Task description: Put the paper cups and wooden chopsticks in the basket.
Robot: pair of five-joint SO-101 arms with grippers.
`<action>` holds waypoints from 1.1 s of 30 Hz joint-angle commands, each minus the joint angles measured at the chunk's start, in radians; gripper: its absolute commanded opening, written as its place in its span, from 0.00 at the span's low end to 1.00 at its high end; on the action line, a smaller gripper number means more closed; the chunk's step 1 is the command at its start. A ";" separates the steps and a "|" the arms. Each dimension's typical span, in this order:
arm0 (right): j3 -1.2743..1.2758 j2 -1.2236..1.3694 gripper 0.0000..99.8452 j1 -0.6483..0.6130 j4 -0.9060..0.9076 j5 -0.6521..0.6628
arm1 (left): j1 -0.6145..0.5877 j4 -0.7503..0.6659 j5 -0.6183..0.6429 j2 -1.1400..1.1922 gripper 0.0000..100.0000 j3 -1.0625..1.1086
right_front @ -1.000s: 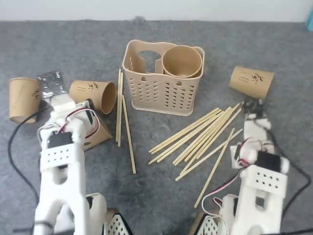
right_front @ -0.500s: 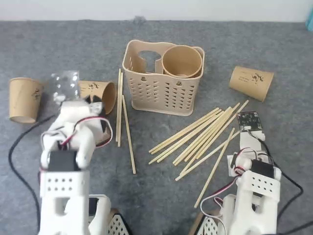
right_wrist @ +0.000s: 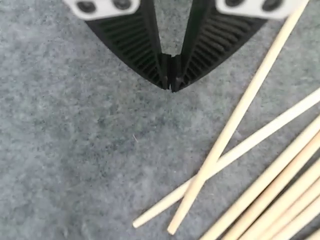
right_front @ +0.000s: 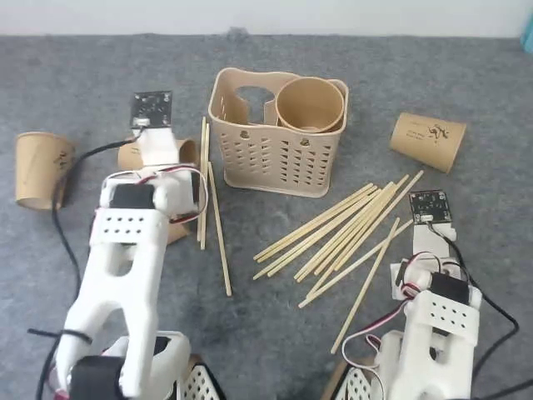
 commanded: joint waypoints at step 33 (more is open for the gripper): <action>-0.011 -0.025 0.01 0.018 0.005 0.021 | -0.779 0.288 -0.548 -0.002 0.01 -0.189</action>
